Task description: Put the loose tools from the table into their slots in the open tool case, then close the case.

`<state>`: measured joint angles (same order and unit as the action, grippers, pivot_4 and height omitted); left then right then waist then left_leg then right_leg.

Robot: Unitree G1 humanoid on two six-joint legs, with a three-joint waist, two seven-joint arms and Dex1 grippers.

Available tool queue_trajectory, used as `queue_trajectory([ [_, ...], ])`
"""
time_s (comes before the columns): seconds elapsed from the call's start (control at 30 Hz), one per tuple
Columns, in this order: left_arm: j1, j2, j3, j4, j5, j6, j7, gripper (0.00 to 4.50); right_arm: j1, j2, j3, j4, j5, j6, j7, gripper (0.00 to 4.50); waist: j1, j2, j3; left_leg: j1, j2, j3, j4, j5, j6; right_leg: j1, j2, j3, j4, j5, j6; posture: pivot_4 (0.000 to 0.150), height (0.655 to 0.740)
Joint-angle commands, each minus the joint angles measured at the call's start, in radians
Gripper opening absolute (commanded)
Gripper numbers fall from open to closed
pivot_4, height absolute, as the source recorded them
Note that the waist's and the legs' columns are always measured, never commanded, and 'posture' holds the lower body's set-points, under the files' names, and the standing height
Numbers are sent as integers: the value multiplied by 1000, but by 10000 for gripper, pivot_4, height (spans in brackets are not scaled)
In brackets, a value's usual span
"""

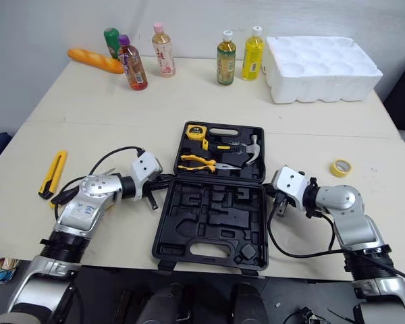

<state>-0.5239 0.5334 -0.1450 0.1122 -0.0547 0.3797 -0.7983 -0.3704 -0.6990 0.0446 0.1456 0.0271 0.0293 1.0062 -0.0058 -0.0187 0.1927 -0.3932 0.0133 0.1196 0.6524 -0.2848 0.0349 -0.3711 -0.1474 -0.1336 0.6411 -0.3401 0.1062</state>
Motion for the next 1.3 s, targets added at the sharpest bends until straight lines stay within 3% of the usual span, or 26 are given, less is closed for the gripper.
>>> queue_trajectory([
  [0.03, 4, 62, 13, -91, -8, 37, -42, 527, 6, -20, 8, -35, 17, -12, 24, 0, 0, 0, 0, 0, 0, 0, 0, 0, 0, 0, 0, 0, 0, 0, 0, 1500, 7400],
  [0.3, 65, 222, 110, -181, -68, 68, -125, 527, 22, -112, -68, -36, 58, -47, 62, 0, 2, 0, 0, 0, 0, 0, 0, 0, 0, -1, -1, 1, 0, 0, 0, 1500, 7400],
  [0.43, 148, 315, 290, -148, -143, -41, -176, 527, 76, -206, -188, -22, 129, -71, 100, 0, 2, 0, 0, -1, 0, 0, -1, 0, 0, -1, -1, 0, -2, 0, 0, 1500, 7400],
  [0.63, 247, 405, 525, -69, -209, -43, -163, 527, 190, -319, -371, 21, 229, -52, 156, 0, 0, 0, 0, 2, 1, 0, -2, 0, 0, 1, -2, 0, -4, 0, 0, 1500, 7400],
  [0.7, 276, 434, 596, -15, -220, -62, -166, 0, 217, -351, -432, 73, 233, -63, 152, 6835, -1, 0, 0, 3, 1, 1, -2, 0, 0, 2, -2, 1, -5, 0, 0, 1500, 7400],
  [0.73, 293, 448, 635, 22, -223, -75, -168, 3156, 230, -367, -465, 106, 232, -75, 149, 9303, 0, 0, 0, 3, 1, 1, -2, -1, 0, 2, -3, 1, -5, 0, 0, 1500, 7400],
  [0.8, 329, 479, 705, 112, -226, -124, -177, 8678, 249, -394, -526, 190, 224, -123, 137, 18298, -1, 0, 0, 3, 1, 1, -3, -1, 0, 1, -4, 1, -5, 0, 0, 1500, 7400],
  [0.97, 380, 517, 802, 322, -214, -244, -143, 29998, 243, -424, -611, 450, 197, -271, 47, 42247, -10, 1, 0, 3, 2, 2, -4, -2, -1, 0, -4, 1, -8, 0, 0, 1500, 7400],
  [1.0, 383, 523, 811, 361, -211, -267, -134, 34670, 245, -430, -615, 486, 189, -298, 37, 45000, -12, 1, 0, 4, 2, 3, -5, -2, -1, 0, -4, 1, -8, 0, 0, 1500, 7400],
  [1.07, 386, 533, 819, 420, -213, -304, -128, 43935, 249, -437, -619, 534, 187, -335, 22, 45000, -16, 1, 0, 4, 2, 2, -5, -2, -1, 0, -5, 2, -9, 0, 0, 1500, 7400],
  [1.3, 426, 602, 889, 755, -205, -456, 15, 44526, 358, -453, -684, 646, 166, -404, -125, 45000, -37, 1, 0, 4, 2, 5, -7, -3, -2, -2, -6, 2, -8, 0, 0, 1500, 7400],
])
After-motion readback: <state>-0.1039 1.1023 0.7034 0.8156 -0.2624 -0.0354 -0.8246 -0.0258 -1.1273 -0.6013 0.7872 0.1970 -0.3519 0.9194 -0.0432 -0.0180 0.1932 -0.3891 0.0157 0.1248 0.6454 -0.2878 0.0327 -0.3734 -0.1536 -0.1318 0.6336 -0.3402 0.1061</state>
